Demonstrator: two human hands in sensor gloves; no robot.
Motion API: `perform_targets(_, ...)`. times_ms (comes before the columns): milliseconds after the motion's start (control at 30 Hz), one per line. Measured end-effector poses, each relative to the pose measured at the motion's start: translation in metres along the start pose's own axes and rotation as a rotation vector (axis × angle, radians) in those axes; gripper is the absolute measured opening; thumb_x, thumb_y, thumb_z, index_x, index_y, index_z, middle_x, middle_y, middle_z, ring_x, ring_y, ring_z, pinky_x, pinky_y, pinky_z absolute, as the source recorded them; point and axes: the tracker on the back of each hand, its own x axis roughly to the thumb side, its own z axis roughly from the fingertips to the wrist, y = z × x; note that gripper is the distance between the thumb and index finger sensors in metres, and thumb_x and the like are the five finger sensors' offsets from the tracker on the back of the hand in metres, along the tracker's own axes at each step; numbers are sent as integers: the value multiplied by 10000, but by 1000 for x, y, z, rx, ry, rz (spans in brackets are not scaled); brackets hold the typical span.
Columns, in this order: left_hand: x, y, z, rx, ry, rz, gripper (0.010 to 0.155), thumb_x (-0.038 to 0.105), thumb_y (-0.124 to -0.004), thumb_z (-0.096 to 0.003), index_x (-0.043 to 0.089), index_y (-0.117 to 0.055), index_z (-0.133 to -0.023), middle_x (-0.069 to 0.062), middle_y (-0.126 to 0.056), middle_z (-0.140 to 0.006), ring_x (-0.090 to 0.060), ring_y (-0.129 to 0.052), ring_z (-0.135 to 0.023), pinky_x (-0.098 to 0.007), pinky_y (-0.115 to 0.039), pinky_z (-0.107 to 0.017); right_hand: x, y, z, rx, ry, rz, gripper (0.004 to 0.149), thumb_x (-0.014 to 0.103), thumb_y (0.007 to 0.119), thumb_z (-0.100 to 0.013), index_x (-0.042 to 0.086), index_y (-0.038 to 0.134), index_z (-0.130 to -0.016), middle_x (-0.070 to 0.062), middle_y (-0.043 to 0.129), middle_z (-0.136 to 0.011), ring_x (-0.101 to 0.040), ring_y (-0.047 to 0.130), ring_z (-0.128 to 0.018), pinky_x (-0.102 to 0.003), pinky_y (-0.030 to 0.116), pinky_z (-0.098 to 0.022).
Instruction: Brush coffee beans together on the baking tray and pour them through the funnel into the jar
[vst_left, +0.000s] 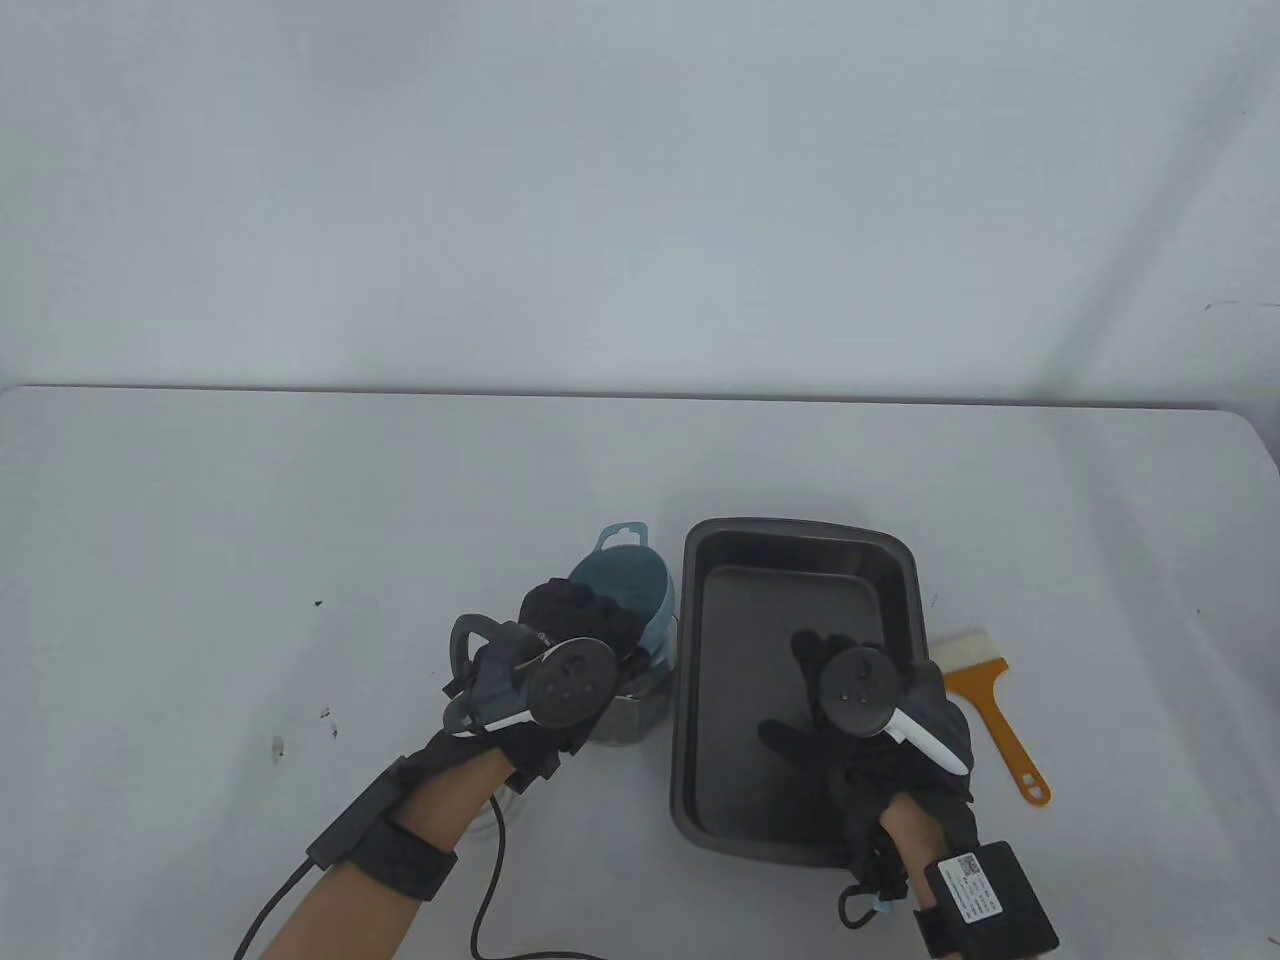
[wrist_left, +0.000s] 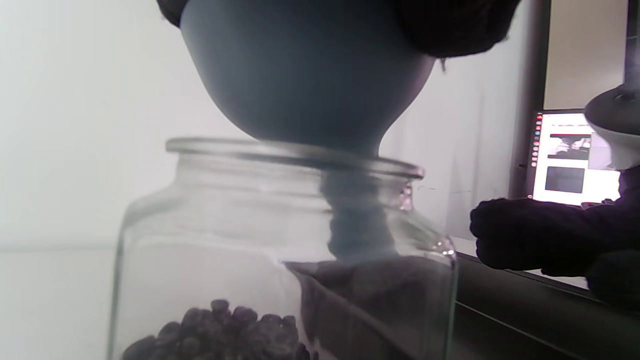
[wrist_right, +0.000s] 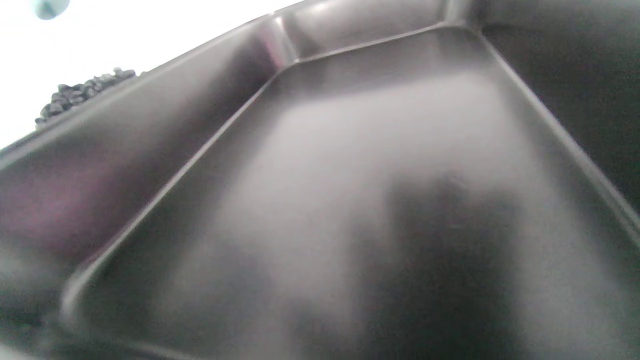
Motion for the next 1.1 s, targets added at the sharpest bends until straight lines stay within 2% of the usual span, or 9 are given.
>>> perform_targets(133, 2, 17, 9, 65, -12, -33, 440, 518, -654, -426, 269, -794, -761, 13, -888, -695, -155, -880, -619, -475, -627, -697, 0, 1, 0, 15, 4, -6, 878, 643, 620, -405, 301, 55, -983, -244, 240, -1073, -530, 247, -968, -698, 308, -662)
perform_targets(367, -4, 50, 29, 152, 9, 19, 443, 523, -659, -424, 262, -799, -753, 9, -894, -671, -141, -885, -576, -463, -665, -637, 0, 3, 0, 34, 9, -27, 873, 635, 624, -407, 301, 61, -984, -249, 262, -1069, -533, 266, -961, -696, 318, -658)
perform_targets(533, -24, 62, 50, 117, 99, 50, 442, 526, -659, -429, 260, -796, -755, 7, -891, -670, -140, -880, -574, -465, -671, -629, 1, 1, 2, 10, 4, -31, 860, 639, 623, -404, 303, 82, -983, -247, 260, -1071, -532, 259, -965, -698, 312, -660)
perform_targets(667, -51, 55, 65, 51, 191, 100, 442, 522, -667, -431, 252, -801, -754, -2, -891, -670, -150, -878, -574, -473, -666, -627, 1, 0, 1, 2, 4, -32, 864, 639, 624, -403, 303, 81, -985, -245, 258, -1073, -532, 255, -967, -701, 306, -660)
perform_targets(833, -79, 36, 76, -82, 277, 160, 441, 518, -665, -435, 245, -799, -754, -10, -887, -668, -157, -873, -572, -480, -661, -624, 2, 0, 1, 3, 1, -23, 864, 637, 624, -404, 299, 83, -987, -246, 268, -1072, -531, 271, -966, -702, 313, -658)
perform_targets(1100, -107, -14, 76, -239, 422, 250, 451, 510, -618, -446, 232, -789, -758, -23, -876, -667, -172, -860, -572, -495, -650, -619, 2, 2, 1, -3, 3, -26, 863, 637, 625, -401, 299, 88, -986, -247, 277, -1070, -533, 285, -962, -703, 319, -654)
